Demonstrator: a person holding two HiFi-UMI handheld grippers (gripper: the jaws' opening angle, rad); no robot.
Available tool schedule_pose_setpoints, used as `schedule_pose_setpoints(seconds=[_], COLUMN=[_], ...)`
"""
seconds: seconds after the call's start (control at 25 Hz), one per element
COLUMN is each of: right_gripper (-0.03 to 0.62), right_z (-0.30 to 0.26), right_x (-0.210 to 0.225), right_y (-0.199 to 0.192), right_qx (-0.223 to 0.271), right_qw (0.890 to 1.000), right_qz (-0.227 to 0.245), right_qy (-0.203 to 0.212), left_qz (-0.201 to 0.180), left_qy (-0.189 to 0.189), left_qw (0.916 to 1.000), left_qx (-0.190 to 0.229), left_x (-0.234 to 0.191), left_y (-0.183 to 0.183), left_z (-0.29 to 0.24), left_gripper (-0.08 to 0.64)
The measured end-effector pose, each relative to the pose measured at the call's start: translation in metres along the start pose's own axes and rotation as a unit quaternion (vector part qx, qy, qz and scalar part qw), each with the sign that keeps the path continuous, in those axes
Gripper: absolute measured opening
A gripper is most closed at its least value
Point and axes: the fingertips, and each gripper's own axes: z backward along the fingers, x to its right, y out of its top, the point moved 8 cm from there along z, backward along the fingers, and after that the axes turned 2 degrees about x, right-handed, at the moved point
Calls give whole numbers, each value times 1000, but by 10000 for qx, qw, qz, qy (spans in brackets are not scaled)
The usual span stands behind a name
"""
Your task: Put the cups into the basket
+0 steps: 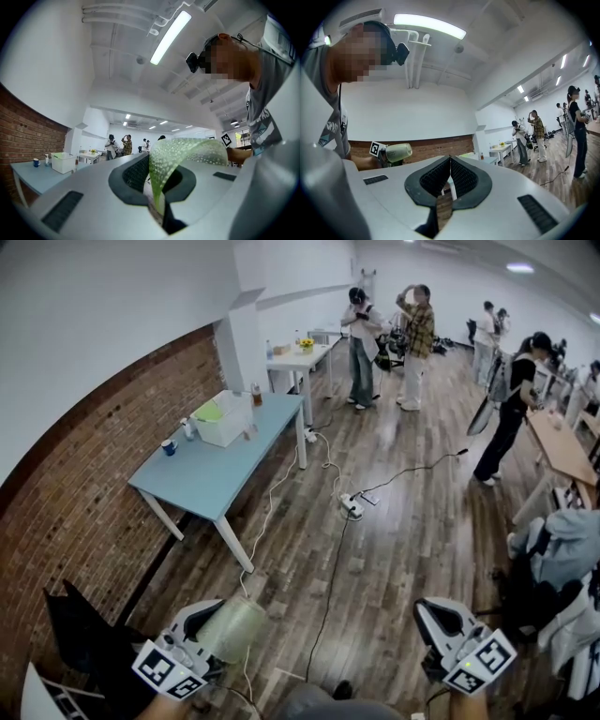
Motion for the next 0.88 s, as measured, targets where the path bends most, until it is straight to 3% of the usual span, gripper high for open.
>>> schedule_pose_setpoints(seconds=[0.32,0.88], right_gripper=[11,11], right_z=[-37,-169], right_x=[58,124], right_y=[-10,1], right_qx=[-85,-8], right_qw=[9999,9996], right_qz=[-111,75], right_qy=[-45,-256], left_qz=[10,88], left_qy=[-25,-296], left_qw=[9999,9995], left_qx=[-126,77], left_x=[-36,-172], left_y=[-12,-20], left_z=[-63,-162], left_gripper=[14,14])
